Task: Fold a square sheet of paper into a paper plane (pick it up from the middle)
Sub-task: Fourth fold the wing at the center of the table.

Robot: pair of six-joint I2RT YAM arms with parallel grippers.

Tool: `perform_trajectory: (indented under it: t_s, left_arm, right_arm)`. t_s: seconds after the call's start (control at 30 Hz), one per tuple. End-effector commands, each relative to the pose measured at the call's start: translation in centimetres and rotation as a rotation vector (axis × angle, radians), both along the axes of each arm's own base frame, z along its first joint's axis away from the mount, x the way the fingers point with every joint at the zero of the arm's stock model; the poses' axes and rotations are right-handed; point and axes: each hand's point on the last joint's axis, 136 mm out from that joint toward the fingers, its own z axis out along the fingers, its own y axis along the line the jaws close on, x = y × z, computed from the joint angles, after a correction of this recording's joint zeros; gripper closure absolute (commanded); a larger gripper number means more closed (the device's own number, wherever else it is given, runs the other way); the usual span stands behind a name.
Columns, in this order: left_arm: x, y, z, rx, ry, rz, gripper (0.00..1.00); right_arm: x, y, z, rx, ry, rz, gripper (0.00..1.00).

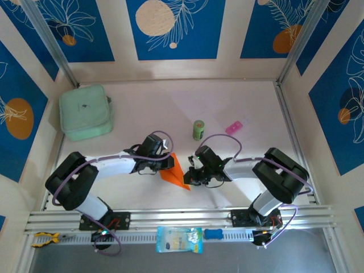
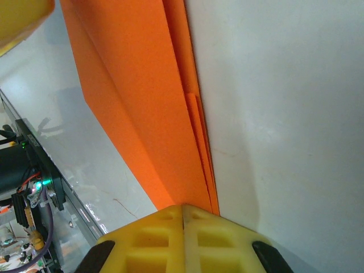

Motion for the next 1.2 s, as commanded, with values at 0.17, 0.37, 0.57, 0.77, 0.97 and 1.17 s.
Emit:
perform_trajectory:
  t_s: [0.17,0.37,0.57,0.77,0.97,1.17]
  left_arm:
    - [0.5,0.0,0.8,-0.026,0.002,0.034,0.9]
    - [1.2,0.0,2.0,-0.025,-0.044,0.016,0.89]
    - [1.5,-1.0,2.3,-0.048,-0.057,-0.03,0.89]
    - [1.9,-1.6,0.6,-0.046,-0.03,-0.044,0.89]
    - [1.6,-0.6,-2.6,-0.011,0.038,-0.001,0.92]
    - [0.6,0.1,-4.3,-0.008,0.089,0.015,0.93]
  right_arm:
    - [-1.3,-2.7,-1.9,-0.14,0.066,0.0,0.98]
    - [-0.8,-3.1,-1.2,-0.144,0.044,-0.008,0.98]
    - [-0.4,-3.1,-0.4,-0.137,0.015,-0.02,0.98]
    - [-0.2,-2.6,0.1,-0.118,0.008,-0.018,0.97]
    - [0.2,-1.9,1.6,-0.094,-0.011,0.005,0.95]
    - [0.6,-1.8,4.3,-0.052,-0.053,-0.035,0.82]
